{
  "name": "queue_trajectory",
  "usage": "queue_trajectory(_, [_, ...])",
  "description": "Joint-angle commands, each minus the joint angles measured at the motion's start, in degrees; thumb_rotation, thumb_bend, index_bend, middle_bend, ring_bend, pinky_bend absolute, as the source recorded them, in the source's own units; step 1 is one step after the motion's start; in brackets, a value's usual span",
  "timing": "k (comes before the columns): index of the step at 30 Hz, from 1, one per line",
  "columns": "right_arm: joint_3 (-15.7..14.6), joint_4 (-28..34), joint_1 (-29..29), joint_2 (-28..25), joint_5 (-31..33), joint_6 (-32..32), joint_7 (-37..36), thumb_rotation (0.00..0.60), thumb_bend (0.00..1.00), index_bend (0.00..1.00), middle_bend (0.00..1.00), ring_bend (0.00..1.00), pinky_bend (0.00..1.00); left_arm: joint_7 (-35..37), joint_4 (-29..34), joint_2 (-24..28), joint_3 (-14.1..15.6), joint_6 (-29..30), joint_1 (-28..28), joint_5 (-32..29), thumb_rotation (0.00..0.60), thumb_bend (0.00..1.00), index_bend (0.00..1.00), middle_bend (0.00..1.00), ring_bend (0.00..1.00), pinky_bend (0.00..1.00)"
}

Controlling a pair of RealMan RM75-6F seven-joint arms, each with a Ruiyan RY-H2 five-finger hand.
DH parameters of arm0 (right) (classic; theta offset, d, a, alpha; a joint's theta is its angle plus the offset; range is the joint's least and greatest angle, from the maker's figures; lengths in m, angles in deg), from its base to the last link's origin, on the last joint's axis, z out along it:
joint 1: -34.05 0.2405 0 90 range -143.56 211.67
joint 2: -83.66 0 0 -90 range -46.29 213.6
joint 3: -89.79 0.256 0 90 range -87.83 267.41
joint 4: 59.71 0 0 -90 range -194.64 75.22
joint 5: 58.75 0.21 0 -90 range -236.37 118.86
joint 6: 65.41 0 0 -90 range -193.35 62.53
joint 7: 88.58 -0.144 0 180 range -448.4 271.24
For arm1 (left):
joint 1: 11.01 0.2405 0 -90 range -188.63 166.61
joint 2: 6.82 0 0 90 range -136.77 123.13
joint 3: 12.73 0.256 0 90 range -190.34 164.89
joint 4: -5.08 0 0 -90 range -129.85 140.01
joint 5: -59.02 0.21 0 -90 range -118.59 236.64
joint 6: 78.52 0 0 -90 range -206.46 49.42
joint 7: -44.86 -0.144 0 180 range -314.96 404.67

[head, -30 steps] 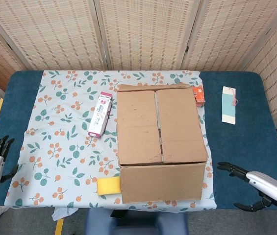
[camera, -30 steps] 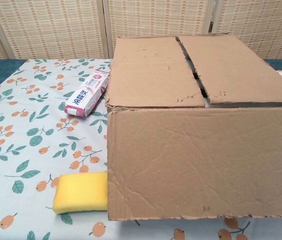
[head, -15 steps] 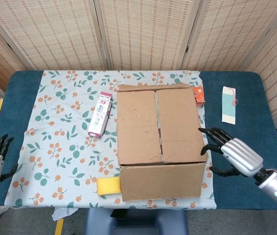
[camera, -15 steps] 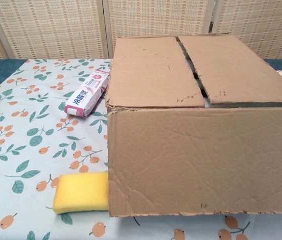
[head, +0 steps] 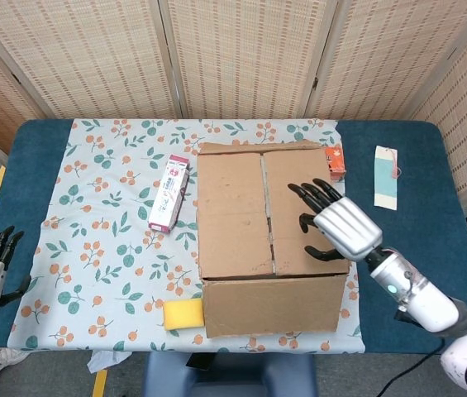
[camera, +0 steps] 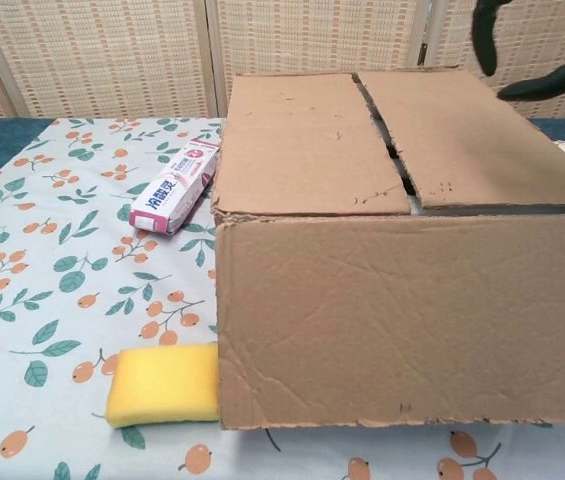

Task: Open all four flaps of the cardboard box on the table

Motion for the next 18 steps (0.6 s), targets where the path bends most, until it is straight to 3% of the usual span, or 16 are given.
queue_trajectory(1, [2.6,-1.0,3.3,4.1,4.7,-3.0,4.9,0.468,0.35,0.54,0.01,0.00,0.00,0.7,0.0,0.2,0.1,0.0,0.0,0.2,0.600,0.43,0.00,0.00,0.00,0.00])
queue_trajectory(14, [4.2,-5.6,9.2,10.6,12.8,-6.4,15.0,0.463,0.35,0.68,0.05,0.00,0.00,4.0,-0.4,1.0,0.5,0.3,0.1,1.5,0.600,0.43,0.00,0.00,0.00,0.00])
queue_trajectory(18, [4.0,-6.8,10.5,12.1,13.9,-7.5,16.0,0.400,0.35,0.68,0.05,0.00,0.00,5.1,-0.8,1.1,0.4,0.9,0.4,1.7,0.600,0.43,0.00,0.00,0.00,0.00])
